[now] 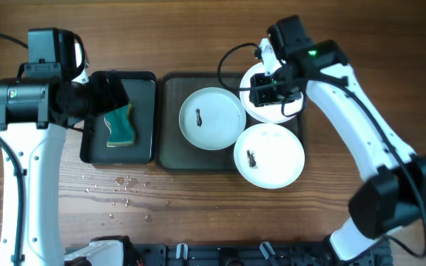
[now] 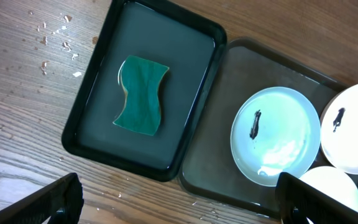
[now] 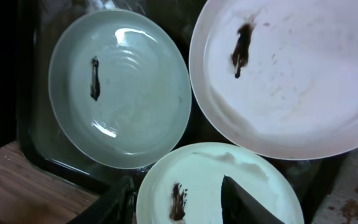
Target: Clean dirty plates on tray and stack at the side
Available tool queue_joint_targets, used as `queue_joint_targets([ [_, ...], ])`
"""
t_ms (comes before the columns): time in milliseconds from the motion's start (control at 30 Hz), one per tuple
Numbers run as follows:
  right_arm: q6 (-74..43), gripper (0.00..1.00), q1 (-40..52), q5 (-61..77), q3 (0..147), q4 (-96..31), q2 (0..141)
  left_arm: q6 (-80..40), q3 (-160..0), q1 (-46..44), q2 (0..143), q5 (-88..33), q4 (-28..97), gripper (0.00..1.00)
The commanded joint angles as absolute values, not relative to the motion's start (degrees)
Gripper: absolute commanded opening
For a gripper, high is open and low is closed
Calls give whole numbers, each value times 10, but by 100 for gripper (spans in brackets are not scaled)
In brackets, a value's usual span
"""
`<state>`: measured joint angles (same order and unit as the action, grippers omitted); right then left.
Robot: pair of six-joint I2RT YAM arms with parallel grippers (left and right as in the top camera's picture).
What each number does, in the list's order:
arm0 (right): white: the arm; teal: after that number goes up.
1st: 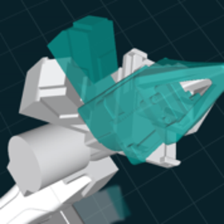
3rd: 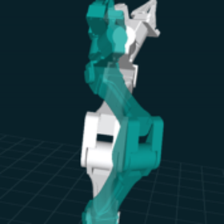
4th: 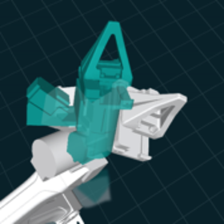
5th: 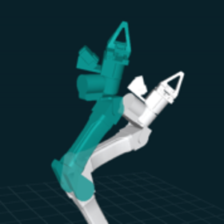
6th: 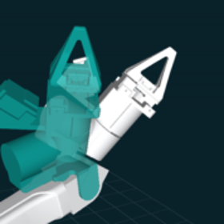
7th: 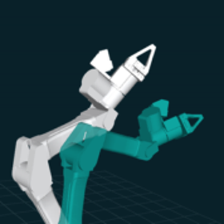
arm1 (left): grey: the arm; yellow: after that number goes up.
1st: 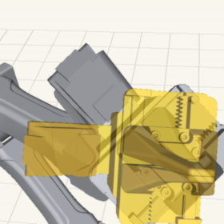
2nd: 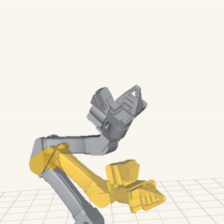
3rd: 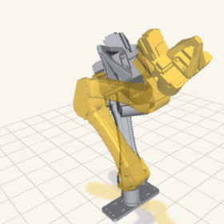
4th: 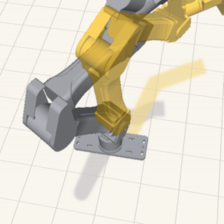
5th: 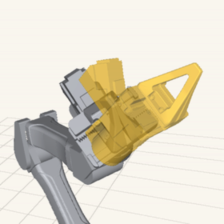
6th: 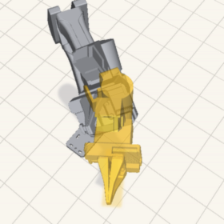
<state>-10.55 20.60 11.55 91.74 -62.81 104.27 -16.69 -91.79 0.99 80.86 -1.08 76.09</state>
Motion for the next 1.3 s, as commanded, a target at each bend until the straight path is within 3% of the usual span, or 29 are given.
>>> queue_joint_targets([
  [0,-122,44,208,132,921,-630,1087,-174,-926,6,814,1,756,97],
  [300,-123,30,208,142,921,-624,1138,-175,-926,6,814,3,752,100],
  [867,-182,29,233,140,832,-499,1150,-176,-926,6,837,14,748,100],
  [1100,-222,18,233,108,829,-483,1150,-176,-926,6,838,14,748,100],
  [1267,-225,17,233,105,828,-480,1150,-176,-926,7,838,14,748,100],
])
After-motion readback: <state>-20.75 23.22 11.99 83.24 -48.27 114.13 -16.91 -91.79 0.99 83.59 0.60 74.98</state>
